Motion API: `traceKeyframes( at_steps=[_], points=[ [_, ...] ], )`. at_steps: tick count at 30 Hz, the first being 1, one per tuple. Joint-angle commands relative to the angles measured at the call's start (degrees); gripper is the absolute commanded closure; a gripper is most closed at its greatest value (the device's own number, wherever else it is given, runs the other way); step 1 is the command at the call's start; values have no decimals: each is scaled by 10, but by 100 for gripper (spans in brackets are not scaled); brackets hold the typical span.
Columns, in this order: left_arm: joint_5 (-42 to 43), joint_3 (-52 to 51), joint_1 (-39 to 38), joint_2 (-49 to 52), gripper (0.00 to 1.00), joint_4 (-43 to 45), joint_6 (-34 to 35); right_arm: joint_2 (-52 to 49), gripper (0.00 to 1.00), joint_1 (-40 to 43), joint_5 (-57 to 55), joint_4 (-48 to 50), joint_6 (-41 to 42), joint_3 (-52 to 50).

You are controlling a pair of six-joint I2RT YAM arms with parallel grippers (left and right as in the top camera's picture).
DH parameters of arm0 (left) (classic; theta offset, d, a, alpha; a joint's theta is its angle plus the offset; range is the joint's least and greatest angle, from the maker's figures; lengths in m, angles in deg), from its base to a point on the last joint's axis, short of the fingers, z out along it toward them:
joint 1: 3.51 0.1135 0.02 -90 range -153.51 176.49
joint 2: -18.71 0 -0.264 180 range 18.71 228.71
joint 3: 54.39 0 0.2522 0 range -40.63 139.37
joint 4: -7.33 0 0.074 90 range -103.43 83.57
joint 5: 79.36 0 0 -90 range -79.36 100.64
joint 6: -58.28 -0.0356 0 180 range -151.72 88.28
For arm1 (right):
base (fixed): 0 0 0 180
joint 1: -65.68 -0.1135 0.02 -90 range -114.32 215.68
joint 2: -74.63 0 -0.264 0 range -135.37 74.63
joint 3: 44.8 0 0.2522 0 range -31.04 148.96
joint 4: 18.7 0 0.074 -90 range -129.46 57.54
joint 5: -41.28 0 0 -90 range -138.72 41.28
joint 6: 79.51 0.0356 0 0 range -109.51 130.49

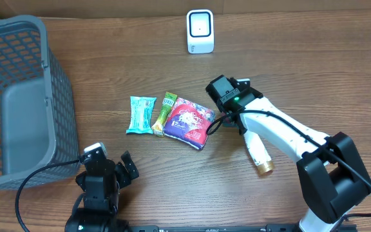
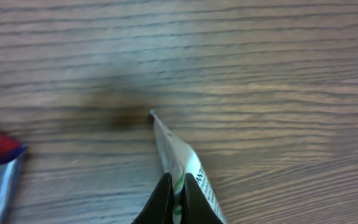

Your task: Scan the item barcode

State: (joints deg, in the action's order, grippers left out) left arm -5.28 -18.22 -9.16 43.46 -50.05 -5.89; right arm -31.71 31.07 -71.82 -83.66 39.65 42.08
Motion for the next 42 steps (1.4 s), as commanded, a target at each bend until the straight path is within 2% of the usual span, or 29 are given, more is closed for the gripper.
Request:
traceKeyframes(
  at_steps=[1, 2, 8, 10, 14, 18, 24, 26, 28, 33, 37, 42],
  points=[
    [-10, -3, -1, -5, 0, 3, 10, -5, 96, -17, 60, -6, 11, -4],
    [-10, -3, -1, -5, 0, 3, 10, -5, 94, -20, 66, -6, 10, -5],
    [-10, -3, -1, -5, 1, 3, 10, -11, 67, -35, 144, -6, -24, -8],
    [-10, -3, -1, -5, 0, 3, 10, -12, 64, -35, 172, -8, -32, -9],
    [-10, -3, -1, -5, 0, 3, 10, -9, 63, -31, 198, -19, -39, -2],
    [-10, -3, -1, -5, 0, 3, 10, 10, 63, 2, 199, -76, -45, 42],
    [-10, -3, -1, -5, 0, 3, 10, 83, 61, 84, 292, -121, -146, 99],
    [-10, -3, -1, -5, 1, 3, 10, 103, 55, 119, 318, -130, -165, 99],
    [-10, -3, -1, -5, 0, 3, 10, 106, 55, 156, 333, -153, -181, 98],
    [-10, -3, -1, -5, 1, 3, 10, 102, 62, 224, 467, -190, -260, 56],
    [-10, -3, -1, -5, 1, 3, 10, 102, 68, 223, 593, -203, -342, 16],
    [-10, -3, -1, -5, 0, 3, 10, 102, 69, 194, 605, -213, -367, -36]
  ],
)
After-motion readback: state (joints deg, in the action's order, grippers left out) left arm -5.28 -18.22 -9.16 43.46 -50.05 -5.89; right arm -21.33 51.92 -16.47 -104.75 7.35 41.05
